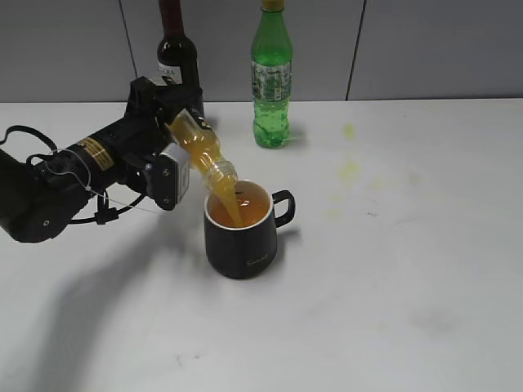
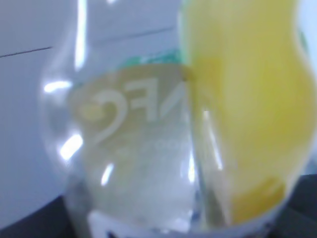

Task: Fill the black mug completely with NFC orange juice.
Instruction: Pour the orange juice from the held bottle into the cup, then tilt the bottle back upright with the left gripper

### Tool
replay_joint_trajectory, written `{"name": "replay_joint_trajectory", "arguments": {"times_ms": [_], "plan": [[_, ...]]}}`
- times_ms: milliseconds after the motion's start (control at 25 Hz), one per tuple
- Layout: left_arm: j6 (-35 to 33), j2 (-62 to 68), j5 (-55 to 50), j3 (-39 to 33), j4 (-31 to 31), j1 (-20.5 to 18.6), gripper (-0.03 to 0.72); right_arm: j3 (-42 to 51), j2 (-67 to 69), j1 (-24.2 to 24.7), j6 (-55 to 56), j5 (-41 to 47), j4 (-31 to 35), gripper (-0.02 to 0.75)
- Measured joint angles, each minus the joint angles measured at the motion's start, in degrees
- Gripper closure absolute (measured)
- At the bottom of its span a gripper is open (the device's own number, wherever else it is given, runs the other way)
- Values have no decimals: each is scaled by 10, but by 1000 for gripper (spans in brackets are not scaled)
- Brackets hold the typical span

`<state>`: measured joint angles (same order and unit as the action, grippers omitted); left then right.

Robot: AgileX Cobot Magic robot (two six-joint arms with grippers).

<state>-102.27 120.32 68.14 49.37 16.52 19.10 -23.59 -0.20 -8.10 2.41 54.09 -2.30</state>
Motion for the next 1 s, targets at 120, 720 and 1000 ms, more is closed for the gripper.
{"name": "replay_joint_trajectory", "arguments": {"times_ms": [120,720,1000], "plan": [[-9,0,3,1,5,0,220,0,0,0,0,0,0,185],[-15,0,7,3,30,0,220,0,0,0,0,0,0,185],[-30,-4,6,14,31,0,220,0,0,0,0,0,0,185]]}}
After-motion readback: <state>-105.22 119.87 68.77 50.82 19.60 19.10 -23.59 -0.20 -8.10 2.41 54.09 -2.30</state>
